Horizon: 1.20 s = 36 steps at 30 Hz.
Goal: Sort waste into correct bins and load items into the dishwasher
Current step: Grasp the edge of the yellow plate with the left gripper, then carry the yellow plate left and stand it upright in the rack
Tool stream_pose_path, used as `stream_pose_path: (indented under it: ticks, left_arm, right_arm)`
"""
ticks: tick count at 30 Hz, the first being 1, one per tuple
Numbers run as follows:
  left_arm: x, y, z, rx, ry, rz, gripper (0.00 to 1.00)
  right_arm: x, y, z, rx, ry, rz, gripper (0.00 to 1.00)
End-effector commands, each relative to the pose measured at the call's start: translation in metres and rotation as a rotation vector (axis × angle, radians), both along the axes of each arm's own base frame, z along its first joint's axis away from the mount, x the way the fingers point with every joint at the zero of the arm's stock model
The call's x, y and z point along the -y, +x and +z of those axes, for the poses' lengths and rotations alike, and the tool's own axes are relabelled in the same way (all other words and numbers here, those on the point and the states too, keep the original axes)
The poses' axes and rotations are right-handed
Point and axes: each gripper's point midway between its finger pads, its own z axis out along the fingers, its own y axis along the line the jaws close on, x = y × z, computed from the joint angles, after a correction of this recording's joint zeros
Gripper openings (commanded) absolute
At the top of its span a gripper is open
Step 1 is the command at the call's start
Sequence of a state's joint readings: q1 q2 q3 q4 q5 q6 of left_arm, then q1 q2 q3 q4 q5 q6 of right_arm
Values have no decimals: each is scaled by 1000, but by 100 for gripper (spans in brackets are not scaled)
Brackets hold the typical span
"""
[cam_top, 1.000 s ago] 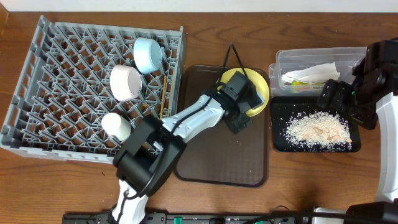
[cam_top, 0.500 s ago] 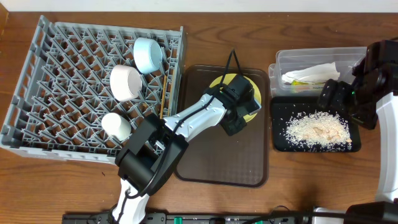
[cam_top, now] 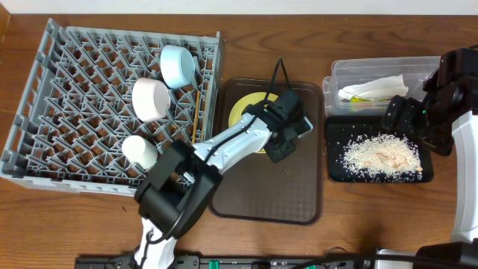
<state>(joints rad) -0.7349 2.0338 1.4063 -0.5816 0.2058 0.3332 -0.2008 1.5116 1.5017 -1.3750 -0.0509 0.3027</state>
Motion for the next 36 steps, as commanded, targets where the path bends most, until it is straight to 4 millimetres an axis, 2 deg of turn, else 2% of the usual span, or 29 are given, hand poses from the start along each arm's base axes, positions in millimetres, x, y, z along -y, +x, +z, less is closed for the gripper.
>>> stream_pose_path:
  ticks: [1, 2, 3, 6, 11, 16, 22, 28, 36]
  left_arm:
    - [-2, 4, 37, 61, -46, 25, 8]
    - [-2, 5, 49, 79, -66, 40, 8]
    - [-4, 10, 70, 112, -98, 85, 8]
    - [-15, 21, 109, 169, -163, 178, 8]
    - [-43, 44, 162, 227, -286, 373, 8]
    - [-78, 65, 199, 234, -412, 558, 8]
    - [-102, 81, 221, 131, -600, 644, 8]
    - [-138, 99, 227, 76, -680, 797, 8]
    - [-139, 95, 241, -12, -793, 748, 8]
  right_arm:
    - [2, 1, 4, 11, -13, 8, 99]
    - [2, 1, 4, 11, -13, 8, 99]
    - [2, 1, 4, 9, -13, 8, 99]
    - [2, 0, 4, 8, -13, 9, 99]
    - [2, 1, 4, 8, -13, 9, 99]
    - [2, 1, 4, 8, -13, 9, 99]
    - [2, 0, 4, 8, -13, 8, 99]
    - [2, 0, 4, 4, -12, 8, 99]
    - [2, 0, 4, 5, -12, 8, 99]
